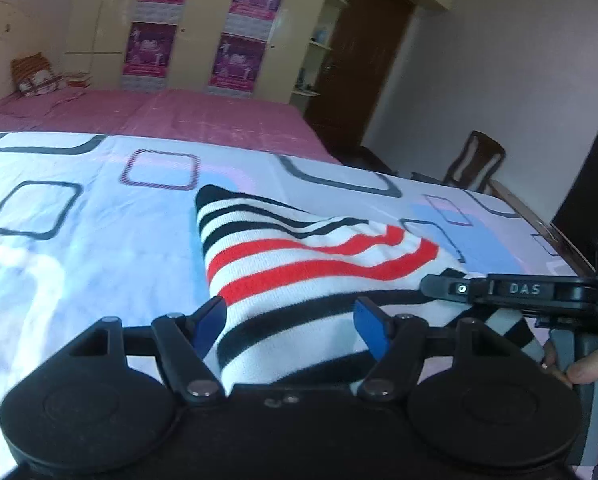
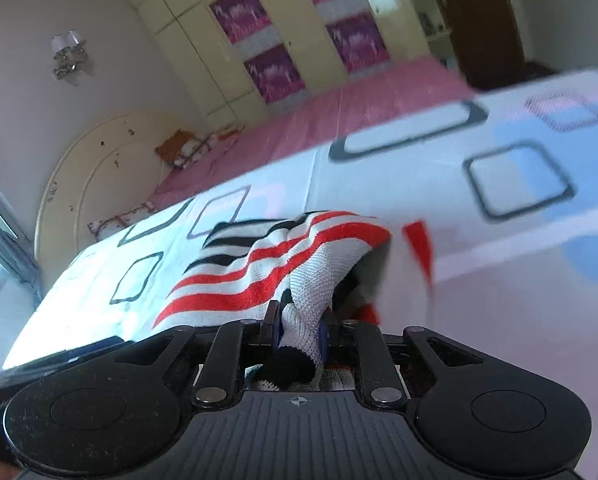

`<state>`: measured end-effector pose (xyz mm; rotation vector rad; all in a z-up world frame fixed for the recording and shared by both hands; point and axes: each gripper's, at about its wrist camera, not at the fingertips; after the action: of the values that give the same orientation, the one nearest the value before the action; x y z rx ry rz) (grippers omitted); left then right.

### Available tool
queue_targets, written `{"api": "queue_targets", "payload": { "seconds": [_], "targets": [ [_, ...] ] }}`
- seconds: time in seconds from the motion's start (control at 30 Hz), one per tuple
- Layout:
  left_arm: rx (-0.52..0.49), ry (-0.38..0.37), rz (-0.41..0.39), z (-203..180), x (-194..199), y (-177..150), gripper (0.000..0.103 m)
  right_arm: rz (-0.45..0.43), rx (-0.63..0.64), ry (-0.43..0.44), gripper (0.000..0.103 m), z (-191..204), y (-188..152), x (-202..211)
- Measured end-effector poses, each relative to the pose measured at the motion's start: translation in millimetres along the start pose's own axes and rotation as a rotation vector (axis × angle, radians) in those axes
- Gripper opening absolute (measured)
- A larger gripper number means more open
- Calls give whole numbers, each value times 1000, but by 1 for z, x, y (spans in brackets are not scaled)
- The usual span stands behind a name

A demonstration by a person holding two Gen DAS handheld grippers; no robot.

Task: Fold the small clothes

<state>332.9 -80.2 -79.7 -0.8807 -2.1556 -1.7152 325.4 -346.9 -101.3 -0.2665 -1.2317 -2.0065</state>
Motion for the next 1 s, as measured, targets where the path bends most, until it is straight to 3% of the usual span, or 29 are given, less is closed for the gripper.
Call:
{"api": "queue_targets", "payload": {
  "seconds": [0.1, 0.23, 0.47, 0.7, 0.9, 1.0],
  "targets": [
    [-18, -15, 26, -7, -8, -5, 69, -6, 28, -61, 17, -7, -9, 1],
    [-70, 11, 69, -11, -19, -17, 77, 16, -63, -86, 17, -27, -27, -10],
    [-59, 11, 97, -3, -16, -20, 77, 15, -118, -61, 25, -27, -20, 29],
    [-59, -5, 131, 3, -7, -28, 76, 63, -152, -48, 25, -29, -45, 62],
    [-58, -13, 138, 6, -2, -36, 66, 85, -192, -50, 23, -29, -68, 74],
    [-84, -12, 137, 5, -1, -38, 63, 98, -272, -31, 19, -38, -75, 71]
  ]
}}
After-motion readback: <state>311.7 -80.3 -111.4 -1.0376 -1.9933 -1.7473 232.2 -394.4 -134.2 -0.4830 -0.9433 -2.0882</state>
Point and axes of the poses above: each gripper's, at about its wrist camera, not at the fingertips, and x roughly against the way its jaws point, z to its left, y to its top, and after that the axes turned 4 degrees about -z, right-handed
